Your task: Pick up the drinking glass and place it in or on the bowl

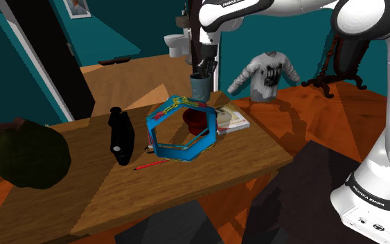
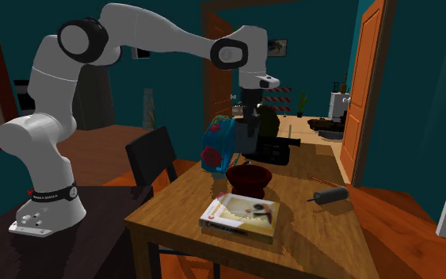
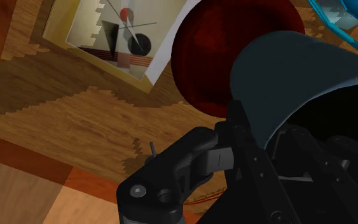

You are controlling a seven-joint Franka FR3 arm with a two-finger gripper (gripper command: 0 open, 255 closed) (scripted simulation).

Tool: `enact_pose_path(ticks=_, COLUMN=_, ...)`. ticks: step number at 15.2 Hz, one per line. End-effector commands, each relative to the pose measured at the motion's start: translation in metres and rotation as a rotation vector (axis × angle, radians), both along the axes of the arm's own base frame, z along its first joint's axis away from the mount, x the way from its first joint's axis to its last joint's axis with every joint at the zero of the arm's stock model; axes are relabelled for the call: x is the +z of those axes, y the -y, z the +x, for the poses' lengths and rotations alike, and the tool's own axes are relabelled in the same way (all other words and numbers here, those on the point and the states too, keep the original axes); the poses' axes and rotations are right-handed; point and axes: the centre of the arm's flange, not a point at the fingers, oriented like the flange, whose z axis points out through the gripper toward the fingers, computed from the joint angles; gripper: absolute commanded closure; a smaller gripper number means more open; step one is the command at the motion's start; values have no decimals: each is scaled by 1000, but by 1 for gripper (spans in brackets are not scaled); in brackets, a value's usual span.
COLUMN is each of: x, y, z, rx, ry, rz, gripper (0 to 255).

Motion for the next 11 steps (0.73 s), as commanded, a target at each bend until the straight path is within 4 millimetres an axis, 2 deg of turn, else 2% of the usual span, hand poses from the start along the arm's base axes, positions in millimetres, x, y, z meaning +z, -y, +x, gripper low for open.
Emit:
enact_pose_path(ticks=1, x=-4, y=-4, z=14, rx=0, ry=1, rz=1, gripper=255)
enact_pose_path(ticks=11, x=-57, y=-4, z=14, rx=0, ry=1, rz=1, gripper=255)
